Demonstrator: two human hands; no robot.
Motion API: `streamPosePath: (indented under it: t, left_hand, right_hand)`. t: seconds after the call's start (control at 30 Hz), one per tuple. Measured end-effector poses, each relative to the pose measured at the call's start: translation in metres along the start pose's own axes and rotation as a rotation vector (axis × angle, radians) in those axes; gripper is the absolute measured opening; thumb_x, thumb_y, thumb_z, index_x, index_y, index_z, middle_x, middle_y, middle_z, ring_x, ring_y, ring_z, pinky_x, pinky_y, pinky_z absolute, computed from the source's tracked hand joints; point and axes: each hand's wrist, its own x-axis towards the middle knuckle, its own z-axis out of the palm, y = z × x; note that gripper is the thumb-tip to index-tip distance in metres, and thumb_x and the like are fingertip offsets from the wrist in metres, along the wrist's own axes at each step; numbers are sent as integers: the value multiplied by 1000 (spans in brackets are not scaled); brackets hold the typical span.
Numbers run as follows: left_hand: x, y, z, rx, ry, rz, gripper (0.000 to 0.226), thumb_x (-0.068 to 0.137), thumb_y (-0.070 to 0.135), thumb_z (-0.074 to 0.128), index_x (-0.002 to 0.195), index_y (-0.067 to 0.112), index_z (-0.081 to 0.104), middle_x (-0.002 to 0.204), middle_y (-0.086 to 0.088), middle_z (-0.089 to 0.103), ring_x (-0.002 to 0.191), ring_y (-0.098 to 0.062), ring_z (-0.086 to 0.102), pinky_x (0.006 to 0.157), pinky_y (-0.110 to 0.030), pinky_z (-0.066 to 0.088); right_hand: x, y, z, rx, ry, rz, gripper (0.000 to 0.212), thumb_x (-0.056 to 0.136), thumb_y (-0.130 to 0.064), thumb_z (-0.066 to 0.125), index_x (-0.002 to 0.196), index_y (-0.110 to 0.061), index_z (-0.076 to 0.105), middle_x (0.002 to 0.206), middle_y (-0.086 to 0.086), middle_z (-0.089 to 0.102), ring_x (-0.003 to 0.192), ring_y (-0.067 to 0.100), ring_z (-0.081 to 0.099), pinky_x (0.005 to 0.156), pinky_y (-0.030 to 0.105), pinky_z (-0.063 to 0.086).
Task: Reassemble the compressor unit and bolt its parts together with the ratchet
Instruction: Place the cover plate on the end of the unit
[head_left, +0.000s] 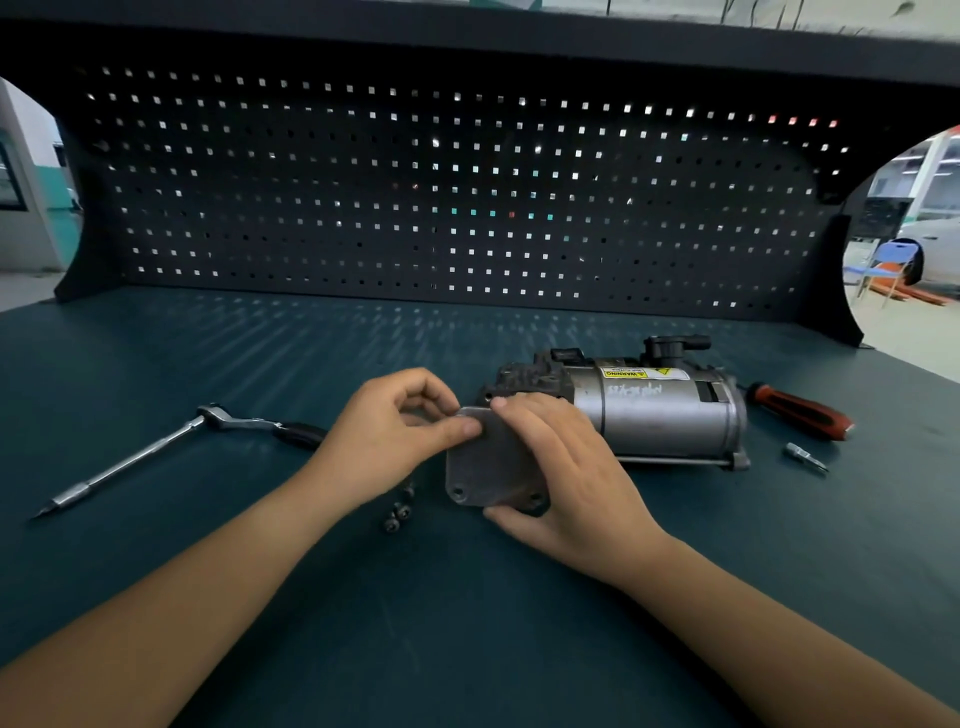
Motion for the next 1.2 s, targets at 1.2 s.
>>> streamPosePath:
  t: [1.2]
  left_hand:
    - [7,-4,25,-75,146,-55,21,77,2,72,76,23,67,78,8,68,69,2,63,68,-8,48]
  right_hand:
    - [-11,19,3,-472,39,67,84,58,-23,82,130,-19,38,127,-2,60,118,17,43,101,57,19]
